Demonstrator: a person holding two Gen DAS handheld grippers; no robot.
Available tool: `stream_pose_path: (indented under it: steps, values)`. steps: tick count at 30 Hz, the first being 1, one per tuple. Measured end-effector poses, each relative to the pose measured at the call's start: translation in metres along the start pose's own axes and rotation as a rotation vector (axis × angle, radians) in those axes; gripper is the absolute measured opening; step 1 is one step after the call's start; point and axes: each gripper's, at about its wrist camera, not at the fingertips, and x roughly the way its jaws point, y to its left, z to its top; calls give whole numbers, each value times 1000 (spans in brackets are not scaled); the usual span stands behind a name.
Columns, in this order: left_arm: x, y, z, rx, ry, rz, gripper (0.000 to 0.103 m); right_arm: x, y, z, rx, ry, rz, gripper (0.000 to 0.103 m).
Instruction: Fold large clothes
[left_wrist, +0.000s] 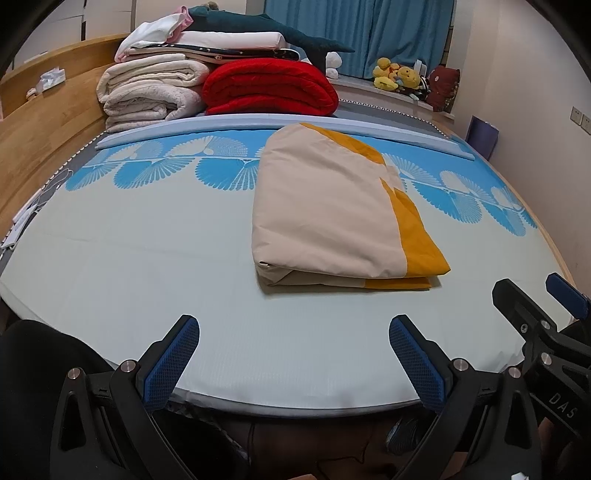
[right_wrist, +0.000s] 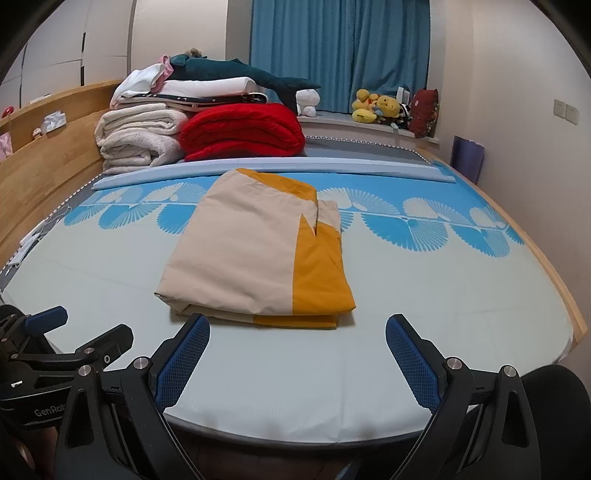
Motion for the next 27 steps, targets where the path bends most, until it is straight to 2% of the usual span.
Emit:
stream_pose_path:
  steps: [27]
  values:
    - [4, 3, -2, -6, 12, 6, 102, 1, 7, -1, -14, -1, -5, 96]
